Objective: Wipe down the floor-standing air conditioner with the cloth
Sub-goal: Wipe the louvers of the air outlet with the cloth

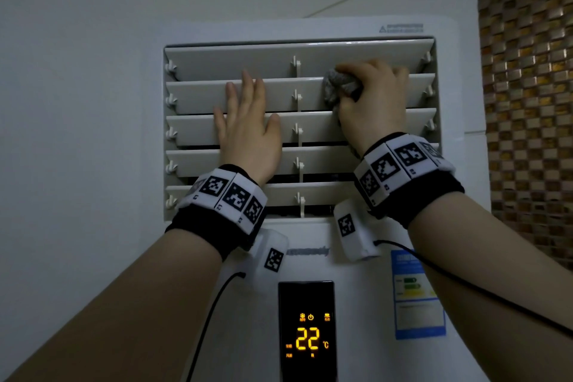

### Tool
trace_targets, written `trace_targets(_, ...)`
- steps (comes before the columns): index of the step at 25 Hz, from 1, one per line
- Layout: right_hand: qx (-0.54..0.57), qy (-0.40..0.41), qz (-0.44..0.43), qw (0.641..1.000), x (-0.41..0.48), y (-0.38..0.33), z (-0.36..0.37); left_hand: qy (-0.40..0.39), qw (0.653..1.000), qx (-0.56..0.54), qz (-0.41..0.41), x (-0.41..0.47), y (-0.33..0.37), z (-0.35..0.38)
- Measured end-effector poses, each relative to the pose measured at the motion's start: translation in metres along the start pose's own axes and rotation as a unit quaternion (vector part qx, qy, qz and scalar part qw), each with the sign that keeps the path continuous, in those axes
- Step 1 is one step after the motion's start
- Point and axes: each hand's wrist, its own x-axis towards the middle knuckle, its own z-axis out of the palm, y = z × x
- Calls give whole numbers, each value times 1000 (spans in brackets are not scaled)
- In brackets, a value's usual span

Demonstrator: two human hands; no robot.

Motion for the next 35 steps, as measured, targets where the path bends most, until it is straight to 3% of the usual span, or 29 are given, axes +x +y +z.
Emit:
trace_targets(4,8,-38,-54,998,-2,-12,8,9,1000,16,2,2,-3,1)
trace_targets(8,-7,1,9,1000,-1,-5,1,12,1000,21,-2,1,-11,-5)
trace_targets(13,5,-33,-34,999,-9,-25,13,4,1000,30,6,1,-12,-7)
trace_targets(20,-10,0,13,1000,-7,-22,8,7,998,46,-33,5,-29,-23)
trace_targets(23,-15,-5,-3,1000,-9,-25,5,13,996,78,-34,7,-40,-31)
trace_targets(27,17,57,-35,998,-14,-43,4,11,997,75,-23,6,-47,-33)
trace_targets(31,-2,-15,-103,995,-13,-75,28,12,997,78,-6,6,-53,-35)
trace_targets(35,-48,-27,-38,998,-10,-78,39,12,996,87,-22,9,-69,-44)
